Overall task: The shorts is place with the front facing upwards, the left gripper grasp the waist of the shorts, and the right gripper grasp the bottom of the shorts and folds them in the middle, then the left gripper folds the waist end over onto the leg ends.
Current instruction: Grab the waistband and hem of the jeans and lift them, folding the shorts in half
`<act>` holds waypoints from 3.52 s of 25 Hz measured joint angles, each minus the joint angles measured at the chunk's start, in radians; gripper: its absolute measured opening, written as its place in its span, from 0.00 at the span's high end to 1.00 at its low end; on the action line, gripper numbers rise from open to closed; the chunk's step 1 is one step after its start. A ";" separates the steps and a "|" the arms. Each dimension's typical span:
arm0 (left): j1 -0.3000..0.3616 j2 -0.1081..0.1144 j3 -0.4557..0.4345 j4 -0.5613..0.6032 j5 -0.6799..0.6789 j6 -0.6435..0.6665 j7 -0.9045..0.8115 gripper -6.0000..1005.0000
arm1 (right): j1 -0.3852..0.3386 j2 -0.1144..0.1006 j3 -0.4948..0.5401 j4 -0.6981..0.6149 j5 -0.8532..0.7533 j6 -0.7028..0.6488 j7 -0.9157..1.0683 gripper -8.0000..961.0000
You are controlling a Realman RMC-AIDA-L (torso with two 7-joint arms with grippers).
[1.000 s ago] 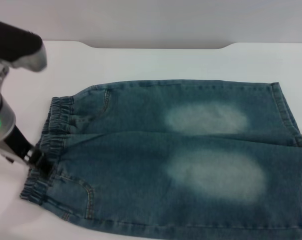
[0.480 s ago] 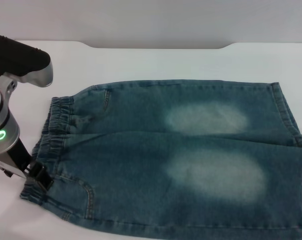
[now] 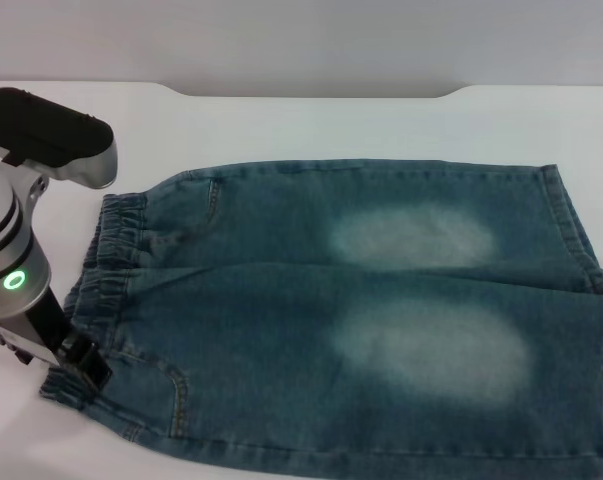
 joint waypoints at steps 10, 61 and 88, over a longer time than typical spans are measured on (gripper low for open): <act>-0.005 -0.005 0.027 0.033 -0.006 0.020 0.000 0.17 | 0.000 0.000 -0.002 0.002 0.002 0.003 -0.001 0.36; -0.007 0.001 0.058 -0.065 0.001 -0.032 -0.019 0.97 | -0.035 0.002 -0.059 0.172 0.042 0.216 0.069 0.36; -0.037 -0.001 0.079 -0.044 0.001 -0.007 -0.016 0.95 | -0.095 -0.001 -0.307 0.058 0.128 0.251 0.194 0.36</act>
